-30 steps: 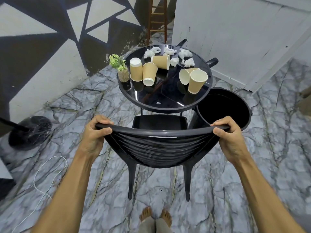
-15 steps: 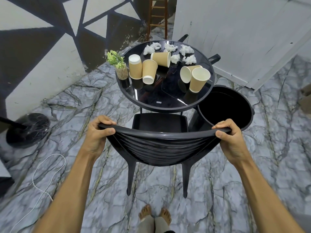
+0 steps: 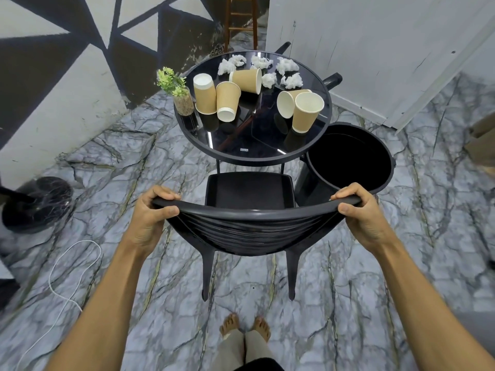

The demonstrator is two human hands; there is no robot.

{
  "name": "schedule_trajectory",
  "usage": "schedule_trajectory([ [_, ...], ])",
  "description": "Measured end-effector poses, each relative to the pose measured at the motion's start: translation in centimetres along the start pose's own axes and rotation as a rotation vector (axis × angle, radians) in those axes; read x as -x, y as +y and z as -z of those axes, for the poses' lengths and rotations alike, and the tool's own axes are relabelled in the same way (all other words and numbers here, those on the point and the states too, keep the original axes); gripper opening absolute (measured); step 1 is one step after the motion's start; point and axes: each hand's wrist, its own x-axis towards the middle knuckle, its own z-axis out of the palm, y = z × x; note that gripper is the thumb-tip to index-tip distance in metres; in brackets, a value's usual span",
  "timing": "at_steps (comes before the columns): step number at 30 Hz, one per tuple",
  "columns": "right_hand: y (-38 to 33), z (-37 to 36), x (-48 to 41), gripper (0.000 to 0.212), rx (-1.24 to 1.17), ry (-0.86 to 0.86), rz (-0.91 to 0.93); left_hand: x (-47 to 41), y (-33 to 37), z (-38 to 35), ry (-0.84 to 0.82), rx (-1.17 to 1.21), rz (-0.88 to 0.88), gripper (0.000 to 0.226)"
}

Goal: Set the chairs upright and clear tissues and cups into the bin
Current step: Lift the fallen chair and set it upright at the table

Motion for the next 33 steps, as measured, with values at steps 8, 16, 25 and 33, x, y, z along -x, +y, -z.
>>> schedule_trajectory([
  [8, 0.9, 1.1, 3.7, 0.038, 0.206, -0.035, -0.043, 3.6, -1.1, 0.4, -0.002, -0.076, 0.051, 0.047],
  [16, 1.7, 0.8, 7.6, 0.018, 0.298, -0.032, -0.083, 6.9, -1.7, 0.6, -0.017, -0.147, 0.077, 0.049],
  [25, 4.0, 0.5, 13.1, 0.038, 0.354, 0.069, -0.051, 11.8, -3.3, 1.3, -0.041, -0.189, 0.058, 0.030],
  [33, 4.6, -0.6, 15.5, 0.038, 0.407, 0.142, -0.028, 14.1, -3.8, 0.9, 0.054, -0.243, 0.069, 0.028],
])
